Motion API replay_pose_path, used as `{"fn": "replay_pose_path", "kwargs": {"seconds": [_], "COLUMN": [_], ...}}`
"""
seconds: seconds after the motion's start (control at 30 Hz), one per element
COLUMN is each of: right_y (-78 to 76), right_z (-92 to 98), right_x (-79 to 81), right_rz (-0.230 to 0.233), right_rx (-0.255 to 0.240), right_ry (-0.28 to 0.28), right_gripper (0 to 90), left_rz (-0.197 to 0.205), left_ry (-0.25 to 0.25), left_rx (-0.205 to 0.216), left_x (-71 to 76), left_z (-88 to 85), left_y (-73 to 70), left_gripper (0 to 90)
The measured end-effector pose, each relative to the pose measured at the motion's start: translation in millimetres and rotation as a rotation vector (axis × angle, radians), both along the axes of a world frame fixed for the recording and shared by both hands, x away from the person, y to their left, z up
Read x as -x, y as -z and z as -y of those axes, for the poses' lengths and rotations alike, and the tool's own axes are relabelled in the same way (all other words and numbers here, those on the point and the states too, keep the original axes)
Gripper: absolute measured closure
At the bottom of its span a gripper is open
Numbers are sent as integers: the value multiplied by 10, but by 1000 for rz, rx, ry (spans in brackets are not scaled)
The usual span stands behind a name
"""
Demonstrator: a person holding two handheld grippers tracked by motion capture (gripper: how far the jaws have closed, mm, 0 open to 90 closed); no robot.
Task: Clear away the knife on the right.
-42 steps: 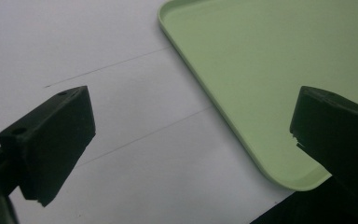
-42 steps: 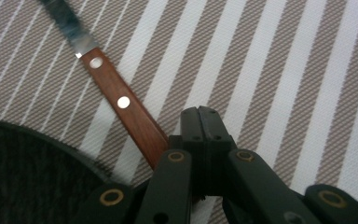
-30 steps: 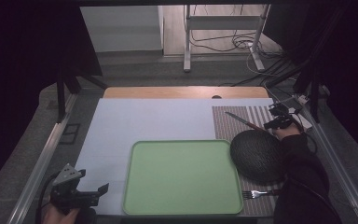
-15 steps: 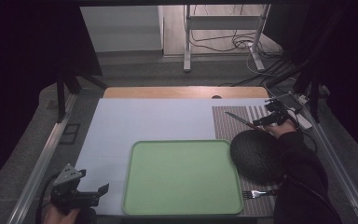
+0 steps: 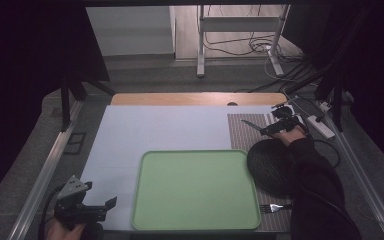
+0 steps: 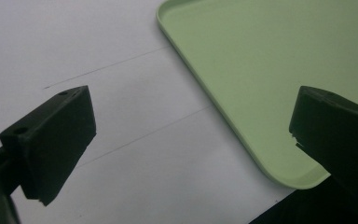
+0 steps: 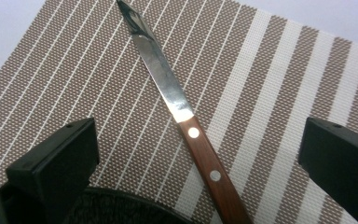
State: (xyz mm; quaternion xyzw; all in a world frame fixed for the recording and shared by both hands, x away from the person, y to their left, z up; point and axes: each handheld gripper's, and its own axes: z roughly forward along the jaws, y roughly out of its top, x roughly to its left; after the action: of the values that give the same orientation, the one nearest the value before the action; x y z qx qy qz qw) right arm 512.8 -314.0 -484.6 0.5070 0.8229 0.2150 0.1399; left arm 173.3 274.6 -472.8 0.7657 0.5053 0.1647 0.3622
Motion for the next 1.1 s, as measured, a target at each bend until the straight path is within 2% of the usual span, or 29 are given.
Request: {"fn": "replay_pose_path", "kwargs": {"seconds": [0.2, 0.33, 0.43, 0.53, 0.57, 0.67, 0.8, 0.87, 0.93, 0.97, 1.03, 1.1], "right_y": [149, 228, 257, 260, 259, 199, 167, 151, 146, 143, 140, 138], "right_z": [42, 78, 66, 54, 50, 55, 54, 59, 65, 77, 103, 129], "right_x": [-72, -112, -118, -122, -120, -105, -88, -87, -87, -91, -98, -107], "right_rz": [-49, -72, -65, -53, -46, -28, -13, -19, -16, -21, -22, -31], "right_rx": [33, 37, 59, 60, 61, 42, 43, 36, 36, 24, 19, 5], "right_ry": [20, 34, 27, 15, 7, -34, -68, -80, -94, -99, -100, -97], "right_gripper": [0, 0, 0, 2, 27, 238, 427, 560, 622, 700, 771, 773], "left_rz": [1, 2, 3, 3, 3, 3, 3, 3, 3, 2, 2, 2], "left_ry": [1, 2, 2, 2, 2, 3, 2, 2, 2, 3, 3, 3], "left_rx": [-1, -1, -2, -3, -3, -5, -5, -6, -6, -7, -8, -8], "left_x": [1, 2, 3, 3, 3, 3, 3, 3, 3, 3, 3, 3], "left_z": [2, 2, 3, 3, 4, 5, 5, 6, 6, 5, 5, 6], "left_y": [-1, -1, -1, -1, -1, -1, -1, -1, -1, -1, -1, 0], "left_gripper": [11, 11, 11, 11, 11, 11, 11, 11, 11, 11, 11, 11]}}
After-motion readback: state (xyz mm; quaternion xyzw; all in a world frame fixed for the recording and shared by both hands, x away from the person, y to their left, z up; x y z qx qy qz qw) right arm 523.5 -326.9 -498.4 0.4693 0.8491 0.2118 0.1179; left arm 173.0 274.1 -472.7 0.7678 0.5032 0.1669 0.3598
